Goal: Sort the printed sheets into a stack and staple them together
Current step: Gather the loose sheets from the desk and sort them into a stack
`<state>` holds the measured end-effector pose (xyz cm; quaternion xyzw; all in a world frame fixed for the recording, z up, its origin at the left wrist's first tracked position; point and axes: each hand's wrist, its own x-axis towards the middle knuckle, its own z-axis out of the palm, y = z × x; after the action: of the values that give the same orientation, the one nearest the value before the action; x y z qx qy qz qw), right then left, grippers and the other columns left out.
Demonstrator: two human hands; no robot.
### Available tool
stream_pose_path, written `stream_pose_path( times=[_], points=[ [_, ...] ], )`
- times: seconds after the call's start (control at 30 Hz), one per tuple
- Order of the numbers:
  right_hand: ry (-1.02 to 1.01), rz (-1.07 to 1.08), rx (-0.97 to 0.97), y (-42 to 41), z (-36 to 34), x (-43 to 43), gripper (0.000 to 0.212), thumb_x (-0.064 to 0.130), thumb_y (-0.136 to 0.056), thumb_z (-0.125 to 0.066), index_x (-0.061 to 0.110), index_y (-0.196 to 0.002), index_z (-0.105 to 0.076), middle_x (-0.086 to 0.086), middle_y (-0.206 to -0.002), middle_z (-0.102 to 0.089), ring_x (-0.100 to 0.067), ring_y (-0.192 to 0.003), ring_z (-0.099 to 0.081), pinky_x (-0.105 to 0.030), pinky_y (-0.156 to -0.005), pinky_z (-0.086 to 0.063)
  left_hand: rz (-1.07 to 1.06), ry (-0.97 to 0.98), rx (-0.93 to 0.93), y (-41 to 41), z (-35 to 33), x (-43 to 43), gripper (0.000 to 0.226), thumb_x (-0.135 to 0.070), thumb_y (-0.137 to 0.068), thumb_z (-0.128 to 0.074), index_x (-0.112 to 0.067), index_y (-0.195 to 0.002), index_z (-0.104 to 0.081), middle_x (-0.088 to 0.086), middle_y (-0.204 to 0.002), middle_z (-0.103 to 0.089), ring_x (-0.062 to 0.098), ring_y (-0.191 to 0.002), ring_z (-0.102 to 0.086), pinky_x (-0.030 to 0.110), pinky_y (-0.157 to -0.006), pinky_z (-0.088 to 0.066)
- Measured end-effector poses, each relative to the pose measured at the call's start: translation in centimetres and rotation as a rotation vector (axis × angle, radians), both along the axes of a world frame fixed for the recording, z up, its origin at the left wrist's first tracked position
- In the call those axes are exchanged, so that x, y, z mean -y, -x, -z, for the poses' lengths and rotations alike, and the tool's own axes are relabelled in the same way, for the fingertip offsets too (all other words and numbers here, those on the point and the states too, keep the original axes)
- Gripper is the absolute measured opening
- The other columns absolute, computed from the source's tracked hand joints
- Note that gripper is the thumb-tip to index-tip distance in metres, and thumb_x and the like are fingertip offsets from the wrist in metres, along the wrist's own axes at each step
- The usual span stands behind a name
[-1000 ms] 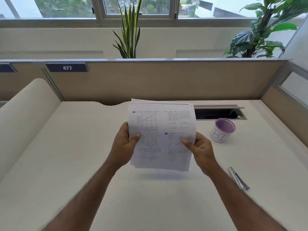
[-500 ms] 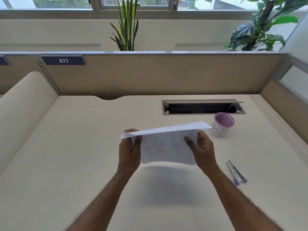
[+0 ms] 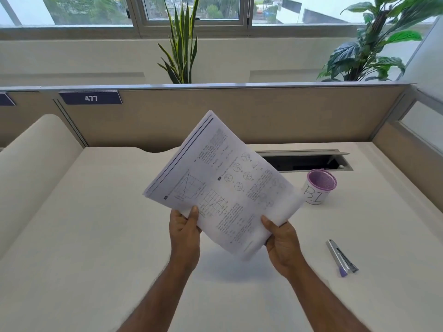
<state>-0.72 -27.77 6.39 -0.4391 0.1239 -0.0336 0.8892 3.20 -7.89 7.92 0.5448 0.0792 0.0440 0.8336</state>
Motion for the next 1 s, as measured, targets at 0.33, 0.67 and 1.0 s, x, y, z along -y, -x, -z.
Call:
stream_pose_path(
  times=[0.33,0.67,1.0],
  points=[
    [0.693,0.104,-0.013,-0.7,-1.6,4.4,0.018,0.005,-0.085,-0.068,0.021,-0.094,-0.066,0.005,-0.095,-0.071,-0.013,-0.084,-0.07,-0.024,-0.064,-0.06,0.356,-0.377,-0.046,-3.2,-1.9,-9.8,0.064,-0.008,-0.063,-0.081,-0.017,-0.122,-0.059,0.004,-0.093,-0.077,0.02,-0.085,-0.073,0.027,-0.072,-0.056],
    [0.814,-0.065,-0.014,-0.3,-1.2,2.9,0.022,0.008,-0.086,-0.068,0.029,-0.088,-0.07,0.008,-0.087,-0.076,-0.027,-0.095,-0.07,-0.046,-0.083,-0.058,0.229,-0.66,-0.134,-3.0,3.3,-6.9,0.07,-0.003,-0.085,-0.072,-0.013,-0.144,-0.035,0.004,-0.129,-0.054,0.022,-0.118,-0.057,0.032,-0.09,-0.05],
    [0.876,-0.31,0.167,0.2,-5.4,4.0,0.026,0.003,-0.088,-0.063,0.025,-0.098,-0.072,-0.001,-0.1,-0.074,-0.013,-0.088,-0.069,-0.024,-0.077,-0.058,0.67,-0.562,-0.193,-7.4,0.5,-6.2,0.122,-0.009,-0.065,-0.086,-0.021,-0.157,-0.008,-0.005,-0.16,-0.029,0.012,-0.149,-0.023,0.045,-0.12,-0.027]
  ],
)
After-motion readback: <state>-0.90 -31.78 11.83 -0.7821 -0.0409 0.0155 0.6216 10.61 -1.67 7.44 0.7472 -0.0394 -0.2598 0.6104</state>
